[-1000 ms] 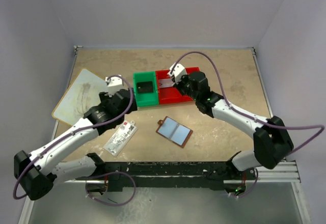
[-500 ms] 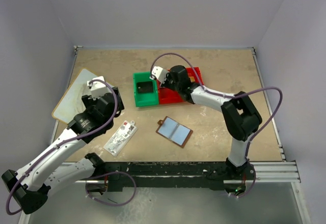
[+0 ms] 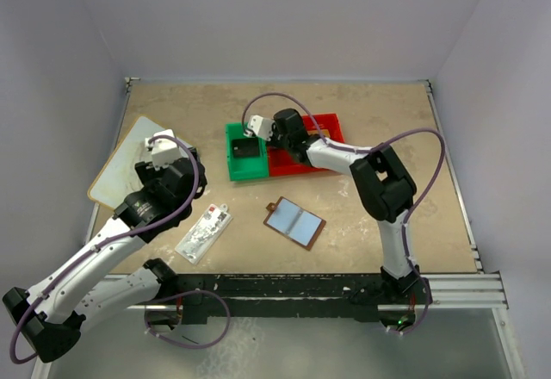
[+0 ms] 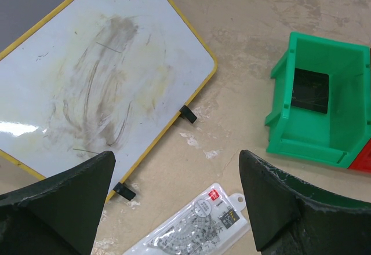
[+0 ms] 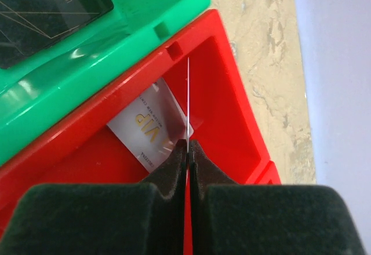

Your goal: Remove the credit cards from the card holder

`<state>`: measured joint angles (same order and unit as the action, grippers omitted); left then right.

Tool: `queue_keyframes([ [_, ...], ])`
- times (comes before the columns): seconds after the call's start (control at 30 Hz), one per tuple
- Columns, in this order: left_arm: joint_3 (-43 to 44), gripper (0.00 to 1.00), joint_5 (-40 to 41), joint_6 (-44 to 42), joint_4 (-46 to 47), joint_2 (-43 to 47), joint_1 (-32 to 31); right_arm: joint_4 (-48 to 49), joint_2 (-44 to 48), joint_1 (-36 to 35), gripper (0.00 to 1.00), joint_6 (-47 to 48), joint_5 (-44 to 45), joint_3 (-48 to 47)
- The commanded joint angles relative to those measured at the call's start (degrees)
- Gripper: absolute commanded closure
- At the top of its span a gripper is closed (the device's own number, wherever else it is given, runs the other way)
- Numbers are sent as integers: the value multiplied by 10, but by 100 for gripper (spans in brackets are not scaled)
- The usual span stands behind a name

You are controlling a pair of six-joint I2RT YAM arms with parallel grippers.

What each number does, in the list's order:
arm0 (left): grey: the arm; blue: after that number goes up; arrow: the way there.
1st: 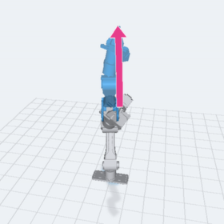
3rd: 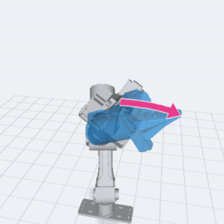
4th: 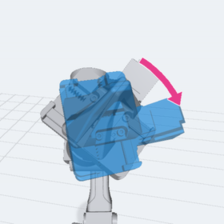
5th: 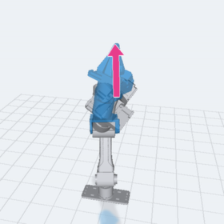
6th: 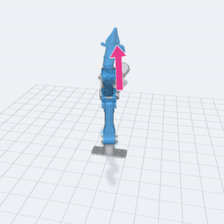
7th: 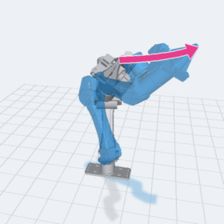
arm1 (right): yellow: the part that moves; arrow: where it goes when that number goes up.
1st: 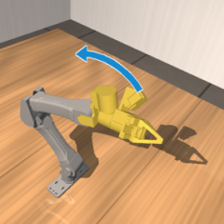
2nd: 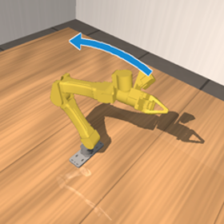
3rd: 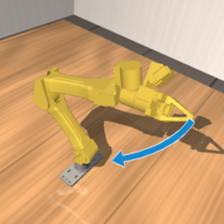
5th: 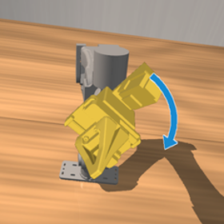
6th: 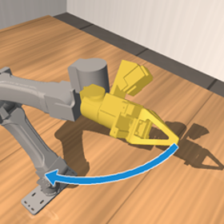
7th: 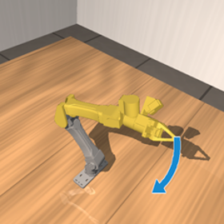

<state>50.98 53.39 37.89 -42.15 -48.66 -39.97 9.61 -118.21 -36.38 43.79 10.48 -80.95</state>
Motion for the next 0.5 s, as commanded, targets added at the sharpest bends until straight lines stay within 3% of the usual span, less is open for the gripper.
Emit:
queue_keyframes([
  [0.0,10,14,18,-4,1,6,3,-4,-11,-1,98,31,28,-28],
  [0.17,10,14,18,-5,0,6,2,1,-23,-1,98,43,26,-39],
  [0.47,9,15,16,-6,1,1,3,-45,-25,-1,85,26,-7,-54],
])
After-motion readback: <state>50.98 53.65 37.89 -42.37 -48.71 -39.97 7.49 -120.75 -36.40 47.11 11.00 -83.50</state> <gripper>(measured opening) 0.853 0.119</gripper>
